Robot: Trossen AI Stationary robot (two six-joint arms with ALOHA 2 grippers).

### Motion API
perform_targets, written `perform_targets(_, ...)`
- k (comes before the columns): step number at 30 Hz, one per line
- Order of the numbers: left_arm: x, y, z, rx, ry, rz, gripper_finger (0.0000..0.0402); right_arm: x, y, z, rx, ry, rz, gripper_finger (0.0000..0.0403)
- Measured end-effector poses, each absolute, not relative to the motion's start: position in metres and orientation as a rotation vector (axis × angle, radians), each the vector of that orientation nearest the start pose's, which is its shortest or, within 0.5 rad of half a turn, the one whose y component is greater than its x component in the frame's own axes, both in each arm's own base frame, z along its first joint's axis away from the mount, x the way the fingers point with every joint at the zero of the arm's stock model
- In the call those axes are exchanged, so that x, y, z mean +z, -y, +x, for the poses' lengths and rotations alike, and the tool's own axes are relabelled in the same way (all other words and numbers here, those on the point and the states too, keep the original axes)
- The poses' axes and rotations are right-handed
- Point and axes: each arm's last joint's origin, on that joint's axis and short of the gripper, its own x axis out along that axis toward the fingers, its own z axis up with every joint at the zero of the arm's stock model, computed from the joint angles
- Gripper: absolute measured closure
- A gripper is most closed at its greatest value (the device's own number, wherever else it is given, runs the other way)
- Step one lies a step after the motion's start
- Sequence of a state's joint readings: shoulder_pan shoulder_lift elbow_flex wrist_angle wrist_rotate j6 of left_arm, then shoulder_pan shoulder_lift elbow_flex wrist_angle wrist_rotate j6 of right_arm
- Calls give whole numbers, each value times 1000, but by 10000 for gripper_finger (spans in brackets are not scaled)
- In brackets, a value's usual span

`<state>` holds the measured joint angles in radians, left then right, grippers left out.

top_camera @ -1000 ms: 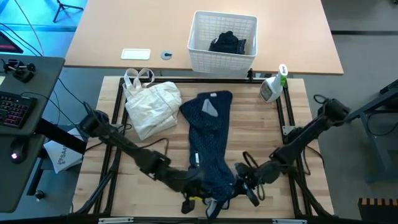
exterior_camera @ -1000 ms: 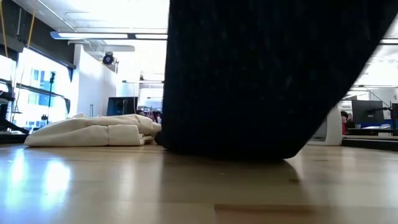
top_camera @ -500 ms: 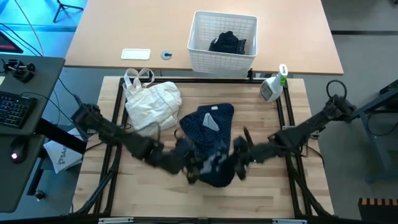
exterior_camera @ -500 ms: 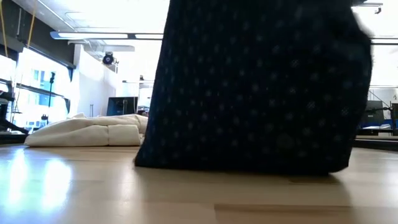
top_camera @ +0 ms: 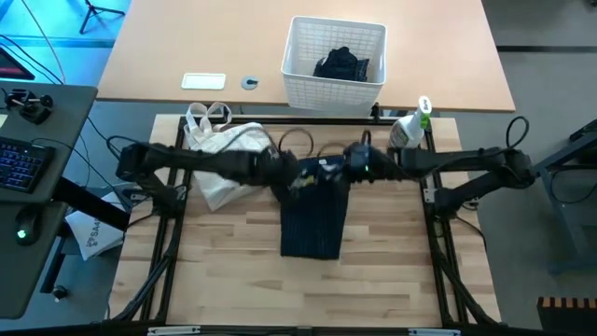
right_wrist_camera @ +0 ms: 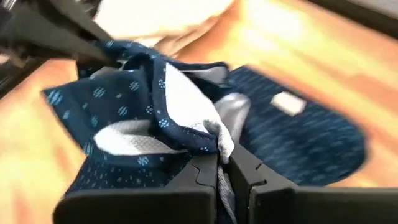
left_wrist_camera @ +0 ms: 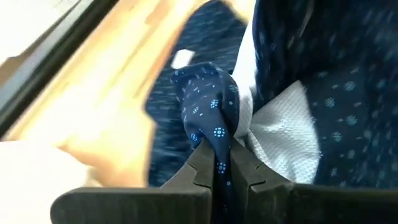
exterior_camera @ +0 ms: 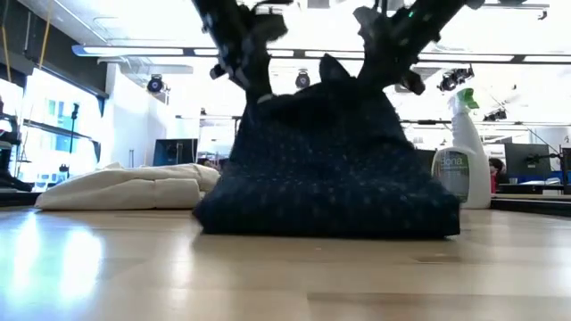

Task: Fold Laundry from Bin
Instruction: Fold the blue polo shirt

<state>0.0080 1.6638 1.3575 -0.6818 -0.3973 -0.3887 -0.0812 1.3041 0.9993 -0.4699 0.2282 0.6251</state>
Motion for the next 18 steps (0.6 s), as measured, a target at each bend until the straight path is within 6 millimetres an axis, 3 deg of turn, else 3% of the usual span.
perform_targets(5,272,-60,347,550,-893,-73,401,268,66,268,-644,-658,539,402)
perform_targets(10,271,-103,348,466,-859,-74,401,251,88,274,-710,-702,532,402)
perform_targets(18,224,-141,357,410,-965,-180,378,209,100,287,-782,-883,447,371)
